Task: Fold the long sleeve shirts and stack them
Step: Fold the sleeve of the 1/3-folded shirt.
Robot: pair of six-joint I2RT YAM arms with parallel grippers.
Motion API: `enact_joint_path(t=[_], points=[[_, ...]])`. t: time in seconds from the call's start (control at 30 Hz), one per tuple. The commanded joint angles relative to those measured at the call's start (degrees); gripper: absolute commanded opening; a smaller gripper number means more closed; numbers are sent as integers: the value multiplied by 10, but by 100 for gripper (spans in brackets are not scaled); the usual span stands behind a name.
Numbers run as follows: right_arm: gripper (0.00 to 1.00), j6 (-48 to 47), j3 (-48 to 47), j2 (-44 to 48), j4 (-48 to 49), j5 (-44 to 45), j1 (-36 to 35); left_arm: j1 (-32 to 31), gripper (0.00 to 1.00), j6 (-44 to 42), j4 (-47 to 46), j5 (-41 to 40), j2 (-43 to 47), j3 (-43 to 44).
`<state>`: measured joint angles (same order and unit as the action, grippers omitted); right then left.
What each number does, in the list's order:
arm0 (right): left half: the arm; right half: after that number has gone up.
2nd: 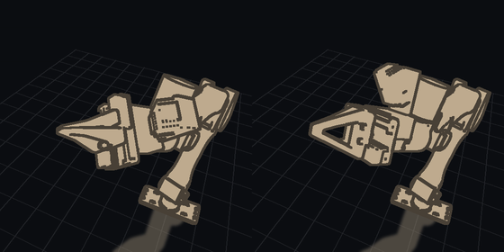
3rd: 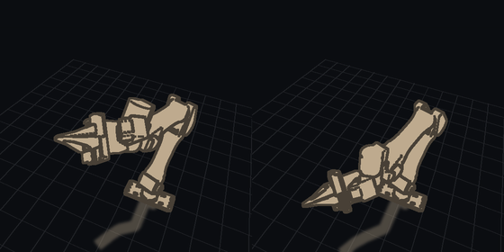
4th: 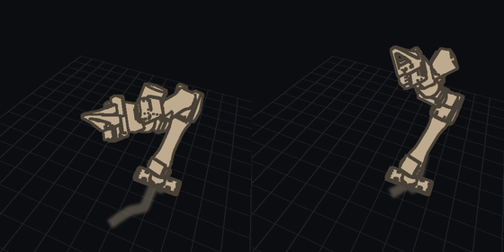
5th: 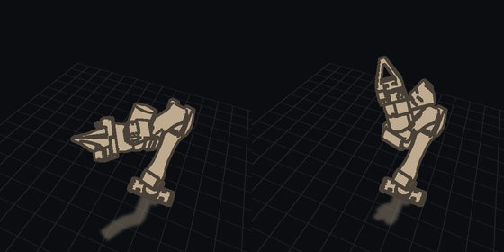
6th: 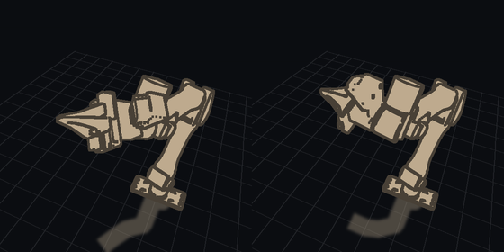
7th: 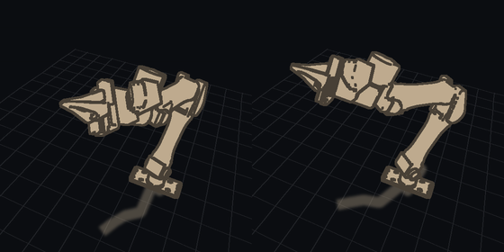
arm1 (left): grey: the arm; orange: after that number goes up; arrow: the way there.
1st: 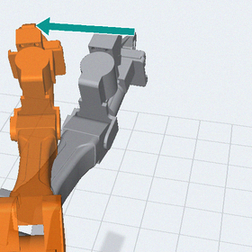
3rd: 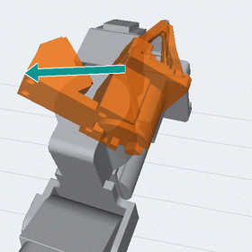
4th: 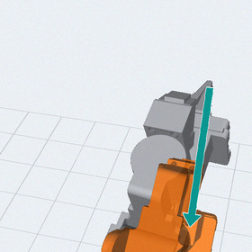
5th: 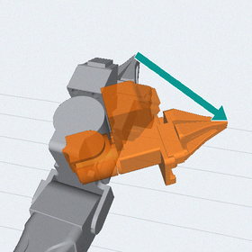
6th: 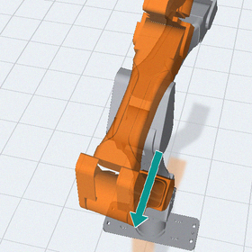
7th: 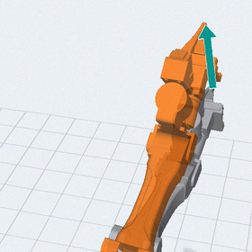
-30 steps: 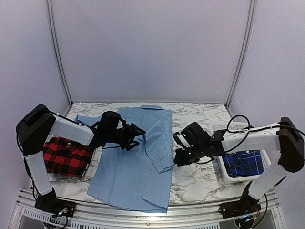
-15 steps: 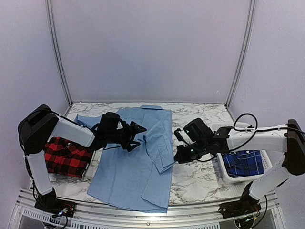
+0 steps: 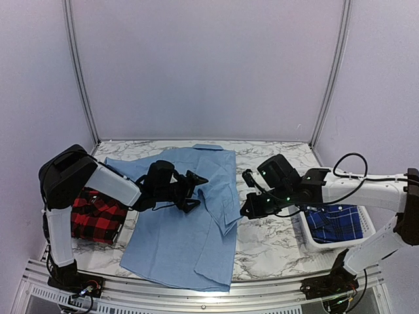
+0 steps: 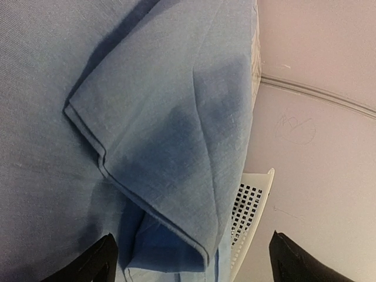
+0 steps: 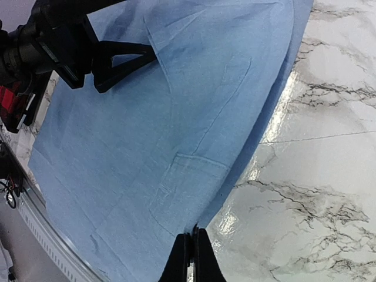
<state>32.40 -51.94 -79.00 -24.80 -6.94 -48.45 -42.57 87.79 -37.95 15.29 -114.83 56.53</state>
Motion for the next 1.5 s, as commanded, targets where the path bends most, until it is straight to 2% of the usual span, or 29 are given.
enact_joint_path(t=[0.0, 0.5, 0.63, 0.97, 1.27, 1.47], points=[[0, 23, -7, 21, -5, -25, 2, 0, 93, 12, -20, -17, -21, 17], [0, 35, -17, 52, -28, -35, 0, -1, 93, 34, -46, -65, -72, 83], [0, 38, -14, 55, -33, -36, 0, 8, 93, -4, -35, -103, -45, 65], [0, 46, -1, 43, -25, -62, -4, 24, 95, -137, 59, -169, 2, 60], [0, 50, -1, 13, -17, -81, -31, 35, 95, -172, 79, -173, 2, 59], [0, 61, 6, -10, 0, -90, -52, 43, 95, -190, 91, -147, -7, 63]])
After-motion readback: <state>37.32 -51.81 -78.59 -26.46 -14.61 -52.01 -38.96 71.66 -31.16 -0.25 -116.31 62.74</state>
